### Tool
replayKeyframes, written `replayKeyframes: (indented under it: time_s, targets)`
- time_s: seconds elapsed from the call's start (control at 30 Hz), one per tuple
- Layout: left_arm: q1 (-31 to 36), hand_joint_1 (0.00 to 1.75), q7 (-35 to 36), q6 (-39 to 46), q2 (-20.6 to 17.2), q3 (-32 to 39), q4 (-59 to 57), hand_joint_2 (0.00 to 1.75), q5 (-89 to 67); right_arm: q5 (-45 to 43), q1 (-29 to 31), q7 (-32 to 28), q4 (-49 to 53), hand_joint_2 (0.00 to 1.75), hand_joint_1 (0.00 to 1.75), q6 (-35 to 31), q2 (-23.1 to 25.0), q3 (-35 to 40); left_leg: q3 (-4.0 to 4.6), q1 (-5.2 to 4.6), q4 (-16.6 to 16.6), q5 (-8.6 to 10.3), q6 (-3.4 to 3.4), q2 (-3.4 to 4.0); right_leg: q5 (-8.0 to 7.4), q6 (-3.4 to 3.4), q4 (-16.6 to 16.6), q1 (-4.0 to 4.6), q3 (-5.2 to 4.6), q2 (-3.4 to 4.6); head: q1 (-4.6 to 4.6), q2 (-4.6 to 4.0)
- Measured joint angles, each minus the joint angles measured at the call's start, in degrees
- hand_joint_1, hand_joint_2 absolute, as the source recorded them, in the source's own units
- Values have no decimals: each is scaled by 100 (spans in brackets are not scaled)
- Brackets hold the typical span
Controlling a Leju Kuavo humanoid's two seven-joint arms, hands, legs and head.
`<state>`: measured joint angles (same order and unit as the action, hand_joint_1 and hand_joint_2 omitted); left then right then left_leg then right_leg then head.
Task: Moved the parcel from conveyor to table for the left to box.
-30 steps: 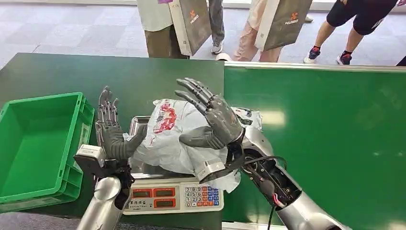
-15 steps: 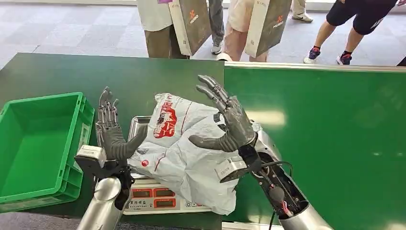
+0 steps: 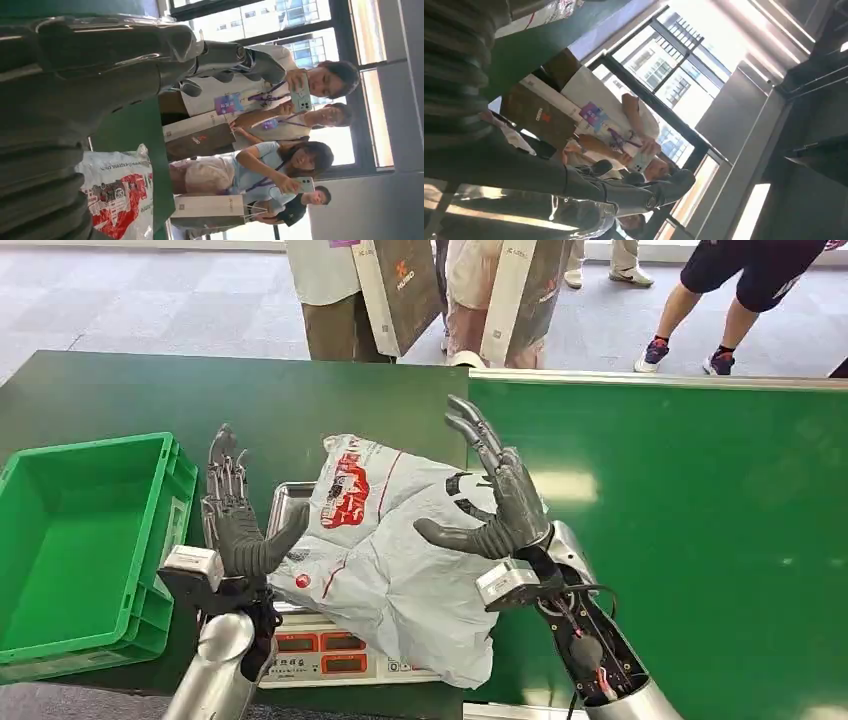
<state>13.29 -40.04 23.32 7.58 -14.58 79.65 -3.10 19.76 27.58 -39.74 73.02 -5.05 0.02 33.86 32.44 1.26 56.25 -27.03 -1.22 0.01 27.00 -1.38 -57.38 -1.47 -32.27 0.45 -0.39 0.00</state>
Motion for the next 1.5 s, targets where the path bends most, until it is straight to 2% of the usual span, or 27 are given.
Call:
replayKeyframes:
  time_s: [0.1,0.27,0.4,0.87,1.17,1.5]
  targets:
    - [-5,0,-2,0,0,2,0,175,0,-9,-8,0,2,175,0,-72,0,-13,0,0,0,0,0,0,0,0,0,0,0,0,-2,0]
    - [-74,0,0,17,2,13,20,175,22,-663,-352,0,465,175,0,-1120,96,-382,0,0,0,0,0,-2,1,0,0,0,0,-1,-2,0]
    - [-201,0,-2,-9,2,20,94,175,35,-1183,-828,18,866,175,0,-1467,168,-875,1,0,0,-3,-1,-2,2,-1,1,-1,-1,-1,0,0]
    - [-419,0,-2,-612,24,151,232,175,273,-1285,-1828,461,1147,175,0,-1423,393,-2206,-1,0,-1,-3,-1,0,2,0,2,0,1,-1,0,0]
    - [-348,0,9,-962,13,20,347,175,-764,-1211,-2022,761,1128,175,0,-890,548,-2450,-2,0,-1,-2,-1,-1,1,0,2,0,2,-1,0,0]
    - [-147,0,105,-1005,-59,-149,492,175,-1389,-1143,-2029,800,1102,175,0,-769,619,-2527,-2,0,-1,-2,-1,0,1,0,2,0,0,-1,-2,0]
